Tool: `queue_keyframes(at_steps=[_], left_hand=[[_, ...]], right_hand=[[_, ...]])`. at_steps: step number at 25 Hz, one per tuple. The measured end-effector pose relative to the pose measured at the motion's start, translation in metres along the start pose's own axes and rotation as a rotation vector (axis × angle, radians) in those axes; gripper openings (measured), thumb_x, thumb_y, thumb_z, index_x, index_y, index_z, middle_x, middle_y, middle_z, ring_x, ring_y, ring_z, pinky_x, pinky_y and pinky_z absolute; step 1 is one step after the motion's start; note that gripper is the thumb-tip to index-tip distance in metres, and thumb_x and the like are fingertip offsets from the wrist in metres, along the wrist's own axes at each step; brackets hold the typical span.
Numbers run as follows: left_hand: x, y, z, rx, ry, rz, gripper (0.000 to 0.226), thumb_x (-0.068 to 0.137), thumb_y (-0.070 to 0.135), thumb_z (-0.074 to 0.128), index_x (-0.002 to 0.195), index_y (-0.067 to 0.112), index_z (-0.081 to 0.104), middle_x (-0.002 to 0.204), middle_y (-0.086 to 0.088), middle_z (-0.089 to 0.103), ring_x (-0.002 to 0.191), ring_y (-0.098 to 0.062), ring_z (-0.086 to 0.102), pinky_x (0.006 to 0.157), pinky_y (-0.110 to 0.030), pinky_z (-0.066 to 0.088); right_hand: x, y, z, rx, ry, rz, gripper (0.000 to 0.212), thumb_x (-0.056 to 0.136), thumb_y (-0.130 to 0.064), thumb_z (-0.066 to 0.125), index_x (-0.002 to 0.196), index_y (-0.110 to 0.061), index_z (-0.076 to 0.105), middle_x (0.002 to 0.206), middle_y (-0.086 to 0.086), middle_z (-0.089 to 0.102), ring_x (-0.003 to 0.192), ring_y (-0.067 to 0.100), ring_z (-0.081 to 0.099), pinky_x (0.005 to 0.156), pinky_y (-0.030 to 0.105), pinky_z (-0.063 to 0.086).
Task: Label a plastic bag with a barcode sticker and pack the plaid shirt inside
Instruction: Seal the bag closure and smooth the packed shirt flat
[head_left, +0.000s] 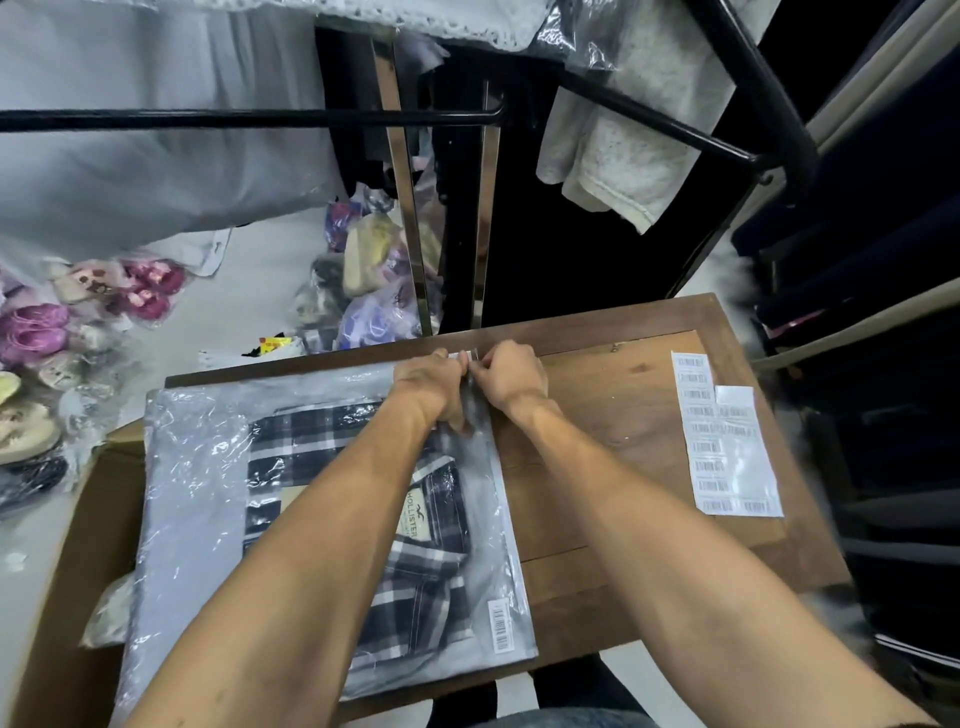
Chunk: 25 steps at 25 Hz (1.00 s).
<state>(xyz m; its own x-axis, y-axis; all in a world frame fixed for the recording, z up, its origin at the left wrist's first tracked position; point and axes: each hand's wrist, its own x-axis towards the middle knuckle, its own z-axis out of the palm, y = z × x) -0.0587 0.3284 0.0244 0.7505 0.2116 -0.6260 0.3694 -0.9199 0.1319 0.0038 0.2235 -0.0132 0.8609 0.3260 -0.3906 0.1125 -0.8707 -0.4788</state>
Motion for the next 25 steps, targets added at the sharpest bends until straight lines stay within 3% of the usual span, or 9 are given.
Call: queue_keyframes(at_steps=[3,7,12,15,25], left_hand=[[0.001,0.002,0.005,0.062,0.013,0.011,0.109,0.067,0.055,0.090,0.154,0.016,0.039,0.141,-0.008,0.046,0.122,-0.027,0.060,0.093,-0.035,0.053],[0.000,0.003,0.013,0.119,0.021,0.023,0.133,0.066,0.068,0.083,0.165,0.019,0.008,0.150,-0.010,0.037,0.132,-0.028,0.054,0.099,-0.040,0.052],[-0.003,0.007,0.018,0.104,0.022,-0.012,0.134,0.068,0.067,0.082,0.165,0.023,0.001,0.154,-0.009,0.032,0.137,-0.029,0.050,0.101,-0.041,0.049],[-0.002,0.005,0.023,0.088,0.023,-0.020,0.132,0.071,0.065,0.081,0.164,0.025,-0.002,0.154,-0.009,0.030,0.138,-0.031,0.049,0.102,-0.042,0.051],[-0.016,0.003,0.039,-0.010,0.172,-0.037,0.119,0.082,0.060,0.076,0.164,0.027,-0.004,0.153,-0.011,0.032,0.126,-0.033,0.057,0.097,-0.046,0.052]], right_hand=[[-0.012,0.008,0.001,0.007,0.006,-0.005,0.052,0.094,-0.058,0.057,0.086,-0.010,0.076,0.095,0.018,0.076,0.095,0.039,0.071,0.074,0.035,0.051],[-0.024,0.016,0.004,-0.034,-0.014,0.002,0.039,0.092,-0.046,0.063,0.096,-0.010,0.075,0.102,0.018,0.074,0.098,0.039,0.070,0.076,0.036,0.052],[-0.040,0.024,0.007,-0.019,-0.044,0.005,0.027,0.093,-0.038,0.063,0.095,-0.016,0.078,0.095,0.014,0.075,0.090,0.036,0.071,0.069,0.032,0.049],[-0.048,0.028,0.009,-0.002,-0.071,0.021,0.026,0.094,-0.036,0.065,0.091,-0.014,0.079,0.091,0.014,0.075,0.086,0.035,0.071,0.074,0.037,0.057],[-0.091,0.054,0.012,-0.045,-0.097,-0.034,0.025,0.092,-0.029,0.062,0.099,-0.011,0.079,0.099,0.017,0.076,0.094,0.038,0.072,0.082,0.037,0.059]])
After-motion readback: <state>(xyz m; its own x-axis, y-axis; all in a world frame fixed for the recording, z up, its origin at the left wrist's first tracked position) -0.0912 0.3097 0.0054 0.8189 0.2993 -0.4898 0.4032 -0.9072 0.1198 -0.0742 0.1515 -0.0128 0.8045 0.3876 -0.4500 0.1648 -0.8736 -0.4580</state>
